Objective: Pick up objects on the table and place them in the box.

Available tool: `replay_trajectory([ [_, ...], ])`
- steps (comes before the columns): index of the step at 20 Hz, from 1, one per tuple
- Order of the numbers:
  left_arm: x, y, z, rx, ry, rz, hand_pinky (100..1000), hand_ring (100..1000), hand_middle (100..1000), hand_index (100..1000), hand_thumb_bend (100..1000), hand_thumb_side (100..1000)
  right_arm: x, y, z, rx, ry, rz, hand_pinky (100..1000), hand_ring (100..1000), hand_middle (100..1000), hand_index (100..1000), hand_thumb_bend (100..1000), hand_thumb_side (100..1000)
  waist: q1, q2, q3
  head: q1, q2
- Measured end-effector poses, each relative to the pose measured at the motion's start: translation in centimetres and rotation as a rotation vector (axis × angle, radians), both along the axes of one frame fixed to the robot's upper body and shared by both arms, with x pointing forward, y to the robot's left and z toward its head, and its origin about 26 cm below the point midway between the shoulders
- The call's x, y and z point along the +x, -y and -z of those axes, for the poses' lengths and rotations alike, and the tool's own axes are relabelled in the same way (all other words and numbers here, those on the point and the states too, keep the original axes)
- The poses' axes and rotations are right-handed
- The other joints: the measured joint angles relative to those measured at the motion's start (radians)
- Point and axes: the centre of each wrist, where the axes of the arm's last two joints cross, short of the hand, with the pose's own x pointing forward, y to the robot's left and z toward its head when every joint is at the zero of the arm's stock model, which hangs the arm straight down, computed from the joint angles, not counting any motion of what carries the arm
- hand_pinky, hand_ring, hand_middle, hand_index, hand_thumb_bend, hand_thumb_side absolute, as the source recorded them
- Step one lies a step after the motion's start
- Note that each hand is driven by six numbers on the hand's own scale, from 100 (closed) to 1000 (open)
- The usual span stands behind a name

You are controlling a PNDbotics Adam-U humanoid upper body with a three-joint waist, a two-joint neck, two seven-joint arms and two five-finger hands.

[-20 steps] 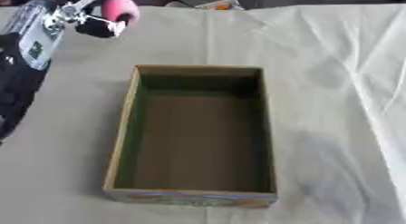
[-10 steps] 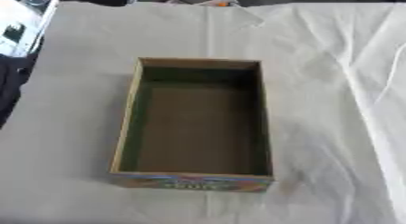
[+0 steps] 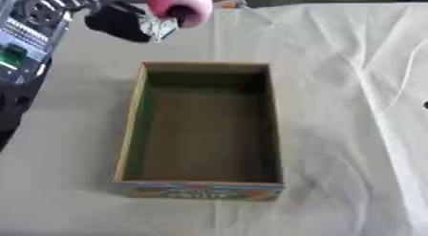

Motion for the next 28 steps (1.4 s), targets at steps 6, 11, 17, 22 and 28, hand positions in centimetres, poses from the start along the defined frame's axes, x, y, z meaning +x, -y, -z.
replay_trajectory([
  [6, -0.8, 0.9, 1.6, 0.095, -0.027, 0.035, 240, 474, 499, 597, 100, 274, 0.1, -0.1, -0.2, -0.002, 0.002, -0.004, 566, 718, 574, 823, 100, 1000, 0.004, 0.003, 0.0, 0.0, 0.0],
  [11, -0.9, 1.8, 3.0, 0.211, -0.039, 0.044, 244, 482, 506, 606, 100, 261, 0.1, -0.1, -0.2, -0.003, 0.001, -0.005, 566, 718, 574, 823, 100, 1000, 0.004, 0.007, 0.0, 0.001, 0.0],
  [17, 0.0, 2.4, 4.8, 0.341, -0.062, 0.029, 246, 487, 500, 609, 100, 250, 0.1, -0.1, -0.2, -0.006, -0.004, -0.005, 567, 719, 573, 823, 100, 1000, 0.005, 0.007, -0.001, 0.002, 0.0],
  [22, 1.2, 3.1, 7.0, 0.428, -0.106, 0.008, 248, 487, 493, 609, 100, 248, 0.1, -0.1, -0.2, -0.007, -0.005, -0.005, 567, 719, 573, 823, 100, 1000, 0.004, 0.009, -0.006, 0.007, -0.001],
  [28, 2.2, 3.6, 8.8, 0.514, -0.117, -0.023, 326, 543, 542, 680, 100, 246, 0.2, -0.1, -0.2, -0.01, -0.007, -0.005, 567, 720, 573, 824, 100, 1000, 0.002, 0.013, -0.007, 0.011, -0.002],
])
